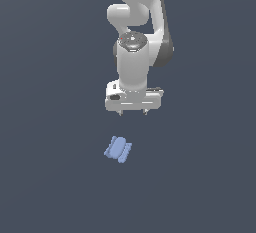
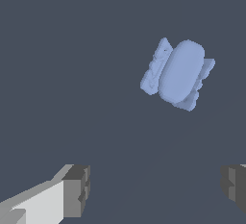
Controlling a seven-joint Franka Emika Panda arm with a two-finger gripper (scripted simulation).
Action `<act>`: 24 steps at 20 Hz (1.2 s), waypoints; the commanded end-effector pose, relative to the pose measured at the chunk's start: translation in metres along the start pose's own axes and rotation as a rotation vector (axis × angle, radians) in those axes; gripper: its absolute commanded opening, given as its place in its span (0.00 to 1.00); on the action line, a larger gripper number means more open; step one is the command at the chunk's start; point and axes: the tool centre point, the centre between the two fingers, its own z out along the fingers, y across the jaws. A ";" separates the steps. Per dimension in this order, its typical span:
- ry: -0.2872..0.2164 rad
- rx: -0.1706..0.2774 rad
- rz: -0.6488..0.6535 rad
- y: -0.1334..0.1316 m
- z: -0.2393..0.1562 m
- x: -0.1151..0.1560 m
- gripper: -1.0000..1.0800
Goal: Pick up the object and move it to a goal position.
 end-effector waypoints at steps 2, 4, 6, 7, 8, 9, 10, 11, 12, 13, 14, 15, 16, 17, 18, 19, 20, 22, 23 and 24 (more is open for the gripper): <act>0.000 0.004 -0.017 -0.005 0.000 -0.001 0.96; 0.000 0.003 -0.014 -0.005 0.000 -0.001 0.96; -0.001 0.003 -0.007 -0.003 0.001 0.000 0.96; -0.001 0.003 -0.002 -0.002 0.001 0.002 0.96; -0.001 0.003 0.004 -0.002 0.002 0.003 0.96; -0.002 0.003 0.011 -0.001 0.003 0.005 0.96; -0.002 0.003 0.019 0.000 0.005 0.007 0.96; -0.003 0.003 0.028 0.002 0.006 0.010 0.96; -0.003 0.003 0.039 0.003 0.008 0.012 0.96; -0.004 0.003 0.051 0.005 0.010 0.015 0.96; -0.005 0.002 0.065 0.007 0.012 0.018 0.96; -0.006 0.002 0.079 0.009 0.014 0.022 0.96; -0.007 0.001 0.095 0.012 0.017 0.026 0.96; -0.008 0.000 0.111 0.014 0.020 0.030 0.96; -0.009 0.000 0.129 0.017 0.023 0.034 0.96; -0.010 -0.002 0.148 0.020 0.027 0.038 0.96; -0.011 -0.003 0.169 0.023 0.031 0.043 0.96; -0.013 -0.007 0.212 0.030 0.039 0.052 0.96; -0.015 -0.009 0.234 0.034 0.044 0.057 0.96; -0.016 -0.011 0.255 0.038 0.048 0.061 0.96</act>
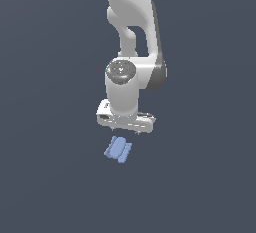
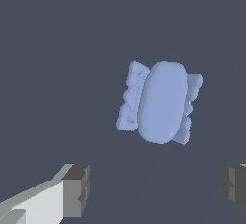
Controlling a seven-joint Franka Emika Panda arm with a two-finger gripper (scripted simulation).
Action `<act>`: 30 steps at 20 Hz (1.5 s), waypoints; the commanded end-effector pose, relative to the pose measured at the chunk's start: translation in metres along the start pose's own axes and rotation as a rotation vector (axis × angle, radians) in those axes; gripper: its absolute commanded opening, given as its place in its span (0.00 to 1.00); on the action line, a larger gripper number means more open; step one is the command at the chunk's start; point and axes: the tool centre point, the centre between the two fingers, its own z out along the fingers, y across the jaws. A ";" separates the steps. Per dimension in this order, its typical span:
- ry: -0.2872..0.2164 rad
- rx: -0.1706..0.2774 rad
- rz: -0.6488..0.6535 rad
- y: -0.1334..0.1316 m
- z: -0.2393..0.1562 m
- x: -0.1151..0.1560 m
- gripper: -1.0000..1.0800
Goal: Pick up the object and move it to a goal position.
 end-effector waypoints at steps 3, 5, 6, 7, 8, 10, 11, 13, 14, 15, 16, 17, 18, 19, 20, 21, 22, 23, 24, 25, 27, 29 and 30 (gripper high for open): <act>-0.003 -0.010 0.088 0.010 0.019 0.021 0.96; -0.004 -0.014 0.118 0.014 0.026 0.027 0.96; -0.005 -0.016 0.131 0.016 0.029 0.030 0.96; -0.005 -0.018 0.143 0.017 0.031 0.033 0.96; -0.005 -0.020 0.154 0.018 0.034 0.035 0.96; -0.005 -0.023 0.172 0.021 0.038 0.039 0.96; -0.006 -0.024 0.179 0.022 0.040 0.041 0.96; -0.006 -0.026 0.191 0.023 0.043 0.043 0.96; -0.006 -0.027 0.194 0.024 0.044 0.044 0.96; -0.006 -0.027 0.197 0.024 0.045 0.044 0.96; -0.006 -0.028 0.199 0.024 0.045 0.045 0.96; -0.006 -0.028 0.200 0.024 0.045 0.045 0.96; -0.007 -0.027 0.196 0.024 0.045 0.044 0.96; -0.007 -0.027 0.196 0.024 0.045 0.044 0.96; -0.007 -0.027 0.196 0.024 0.047 0.044 0.96; -0.007 -0.027 0.196 0.024 0.049 0.044 0.96; -0.006 -0.027 0.197 0.024 0.052 0.044 0.96; -0.006 -0.027 0.197 0.024 0.056 0.044 0.96; -0.006 -0.027 0.197 0.024 0.060 0.044 0.96; -0.006 -0.027 0.197 0.025 0.066 0.043 0.96; -0.006 -0.028 0.198 0.025 0.079 0.043 0.96; -0.006 -0.028 0.199 0.025 0.088 0.043 0.96; -0.006 -0.028 0.200 0.026 0.092 0.043 0.96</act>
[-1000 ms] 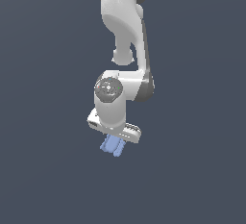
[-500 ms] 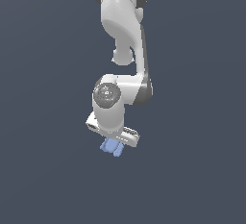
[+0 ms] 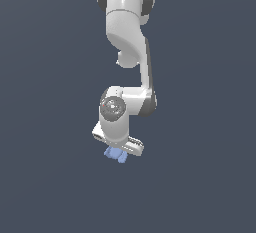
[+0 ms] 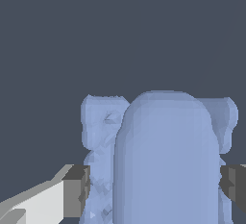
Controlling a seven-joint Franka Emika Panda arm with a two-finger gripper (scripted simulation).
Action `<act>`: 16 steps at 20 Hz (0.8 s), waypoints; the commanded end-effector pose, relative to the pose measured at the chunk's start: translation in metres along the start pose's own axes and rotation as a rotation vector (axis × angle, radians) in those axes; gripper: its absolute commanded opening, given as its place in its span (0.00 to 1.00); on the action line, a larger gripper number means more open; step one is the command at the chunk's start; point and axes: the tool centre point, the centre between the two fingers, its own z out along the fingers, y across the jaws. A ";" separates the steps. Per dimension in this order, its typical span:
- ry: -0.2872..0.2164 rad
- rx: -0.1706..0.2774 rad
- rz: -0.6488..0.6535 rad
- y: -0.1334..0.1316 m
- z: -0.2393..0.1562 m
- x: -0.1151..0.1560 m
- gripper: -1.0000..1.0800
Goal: Pick up the object and move it to a goal position.
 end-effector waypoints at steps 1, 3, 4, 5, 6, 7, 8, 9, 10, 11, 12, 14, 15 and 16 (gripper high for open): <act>-0.001 -0.001 0.001 0.000 0.010 0.000 0.96; -0.001 -0.001 0.001 0.000 0.013 0.000 0.96; -0.001 -0.001 0.001 0.000 0.012 0.000 0.96; -0.001 -0.001 0.001 0.000 0.012 0.001 0.96; -0.001 -0.001 0.001 0.000 0.011 0.001 0.96; -0.001 -0.001 0.001 0.000 0.011 0.001 0.00; -0.001 -0.001 0.001 0.000 0.011 0.001 0.00; -0.001 -0.001 0.001 0.000 0.011 0.001 0.00; -0.001 -0.001 0.001 0.000 0.011 0.001 0.00; -0.001 -0.001 0.001 0.000 0.011 0.001 0.00; -0.001 -0.001 0.001 0.000 0.011 0.001 0.00; -0.001 -0.001 0.001 0.000 0.011 0.001 0.00; -0.001 -0.001 0.001 0.000 0.011 0.001 0.00; -0.001 -0.001 0.001 0.000 0.011 0.001 0.00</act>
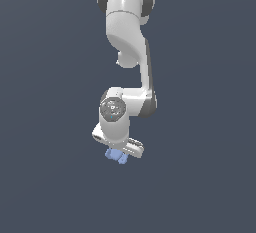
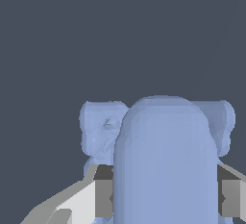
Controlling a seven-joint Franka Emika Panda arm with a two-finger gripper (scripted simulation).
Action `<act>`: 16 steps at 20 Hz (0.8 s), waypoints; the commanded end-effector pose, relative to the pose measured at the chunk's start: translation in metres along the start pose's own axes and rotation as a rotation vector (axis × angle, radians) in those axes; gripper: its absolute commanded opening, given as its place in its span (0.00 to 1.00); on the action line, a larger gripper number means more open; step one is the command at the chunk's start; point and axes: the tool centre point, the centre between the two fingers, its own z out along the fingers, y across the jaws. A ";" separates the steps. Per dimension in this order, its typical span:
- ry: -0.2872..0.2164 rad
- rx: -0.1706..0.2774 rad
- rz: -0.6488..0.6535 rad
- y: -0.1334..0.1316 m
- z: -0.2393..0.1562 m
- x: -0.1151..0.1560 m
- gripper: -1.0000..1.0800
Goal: Pick up the object and move it to a goal position.
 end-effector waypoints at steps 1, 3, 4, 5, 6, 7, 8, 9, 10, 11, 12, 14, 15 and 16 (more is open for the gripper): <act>0.001 0.001 -0.001 -0.001 -0.001 0.000 0.00; 0.001 0.001 -0.001 -0.001 -0.002 0.000 0.00; 0.001 0.001 -0.001 -0.001 -0.002 -0.001 0.00; 0.001 0.001 -0.001 -0.002 -0.003 -0.002 0.00; 0.001 0.001 -0.001 -0.002 -0.004 -0.003 0.00; 0.001 0.001 -0.001 -0.002 -0.005 -0.004 0.00; 0.001 0.001 -0.001 -0.003 -0.006 -0.006 0.00; 0.001 0.001 -0.001 -0.004 -0.007 -0.008 0.00; 0.001 0.001 -0.001 -0.004 -0.009 -0.010 0.00; 0.001 0.001 -0.001 -0.005 -0.011 -0.012 0.00; 0.001 0.001 -0.001 -0.006 -0.013 -0.015 0.00; 0.000 0.001 -0.001 -0.008 -0.017 -0.021 0.00; 0.000 0.001 -0.001 -0.009 -0.020 -0.025 0.00; -0.001 0.000 -0.001 -0.011 -0.023 -0.029 0.00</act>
